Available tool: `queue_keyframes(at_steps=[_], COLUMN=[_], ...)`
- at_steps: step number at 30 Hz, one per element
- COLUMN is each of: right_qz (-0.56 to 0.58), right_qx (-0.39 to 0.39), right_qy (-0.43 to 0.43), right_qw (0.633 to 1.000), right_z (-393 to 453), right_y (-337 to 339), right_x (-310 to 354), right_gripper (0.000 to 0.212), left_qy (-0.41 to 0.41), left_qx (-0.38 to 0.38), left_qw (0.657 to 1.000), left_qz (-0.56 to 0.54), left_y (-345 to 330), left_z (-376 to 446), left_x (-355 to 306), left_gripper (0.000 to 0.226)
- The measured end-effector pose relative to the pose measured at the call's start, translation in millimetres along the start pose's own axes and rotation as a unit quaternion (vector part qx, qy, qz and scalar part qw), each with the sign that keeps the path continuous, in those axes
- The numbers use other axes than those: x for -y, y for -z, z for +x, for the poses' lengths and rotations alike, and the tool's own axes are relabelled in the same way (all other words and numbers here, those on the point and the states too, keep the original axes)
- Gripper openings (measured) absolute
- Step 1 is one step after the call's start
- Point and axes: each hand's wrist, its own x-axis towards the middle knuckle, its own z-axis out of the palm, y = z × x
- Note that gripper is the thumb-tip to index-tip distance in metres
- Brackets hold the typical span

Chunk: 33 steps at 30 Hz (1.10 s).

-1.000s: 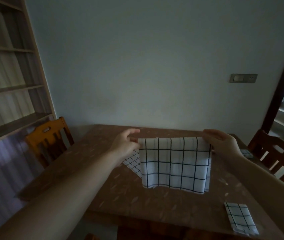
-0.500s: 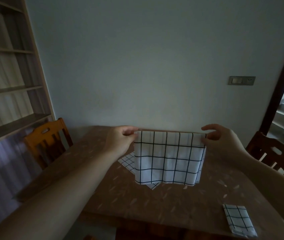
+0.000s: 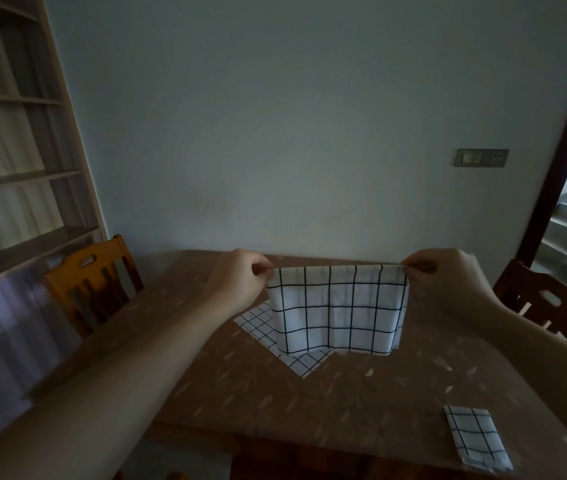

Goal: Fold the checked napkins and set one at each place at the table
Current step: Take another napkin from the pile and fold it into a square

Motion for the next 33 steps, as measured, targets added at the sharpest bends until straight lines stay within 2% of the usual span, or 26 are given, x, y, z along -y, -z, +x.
queue_keyframes(at_steps=[2, 4, 7, 9, 12, 14, 16, 17, 19, 22, 24, 28, 33], right_qz=[0.003, -0.021, -0.159, -0.167, 0.031, 0.118, 0.144, 0.155, 0.175, 0.188, 0.191, 0.146, 0.200], right_qx=[0.002, 0.039, 0.198, 0.252, 0.229, 0.226, 0.218, 0.211, 0.199, 0.182, 0.181, 0.197, 0.151], right_qy=[-0.014, -0.032, -0.040, -0.005, 0.028, 0.041, 0.049, 0.055, 0.070, 0.067, 0.056, 0.070, 0.058], right_qw=[1.000, 0.999, 0.966, 0.953, 0.973, 0.966, 0.964, 0.963, 0.962, 0.963, 0.963, 0.967, 0.966], right_z=[0.0, -0.2, -0.5, -1.9, -8.4, -10.2, -9.5, -8.7, -8.4, -9.8, -9.7, -7.2, 4.9], right_y=[1.3, 2.4, -3.4, -13.6, -31.6, -42.0, -46.1, -44.8, -38.0, -24.5, -19.6, -21.9, -21.1], right_x=[-2.4, -6.7, -7.7, 4.5, 41.6, 62.1, 71.1, 70.9, 64.8, 47.9, 35.0, 30.3, 27.1], right_gripper=[0.013, 0.014, 0.010, 0.013, 0.026, 0.027, 0.012, 0.012, 0.025, 0.029, 0.029, 0.006, 0.015], left_qy=[0.018, 0.037, 0.059, 0.050, 0.026, -0.003, -0.021, -0.022, -0.011, -0.019, -0.015, -0.030, -0.006], left_qx=[0.016, 0.031, 0.043, 0.053, 0.099, 0.114, 0.116, 0.122, 0.167, 0.238, 0.224, 0.156, 0.102], left_qw=[0.999, 0.995, 0.984, 0.979, 0.976, 0.977, 0.976, 0.975, 0.972, 0.969, 0.973, 0.983, 0.980], left_qz=[-0.033, -0.087, -0.164, -0.193, -0.191, -0.178, -0.180, -0.186, -0.167, -0.064, -0.057, -0.088, -0.171], left_y=[1.3, 2.3, 1.3, -2.9, -11.0, -13.3, -11.0, -8.5, -0.3, 7.5, 8.5, 4.4, 6.4], left_z=[1.4, 2.4, 4.7, 6.0, 7.5, 6.5, 4.8, 3.3, -2.3, -13.9, -19.5, -15.0, -4.3], left_x=[-0.4, -4.3, -16.9, -26.3, -37.3, -42.1, -43.3, -41.2, -33.1, -12.7, -3.5, -7.4, -16.2], left_gripper=[0.008, 0.010, 0.015, 0.012, 0.009, 0.007, 0.009, 0.013, 0.023, 0.028, 0.023, 0.011, 0.015])
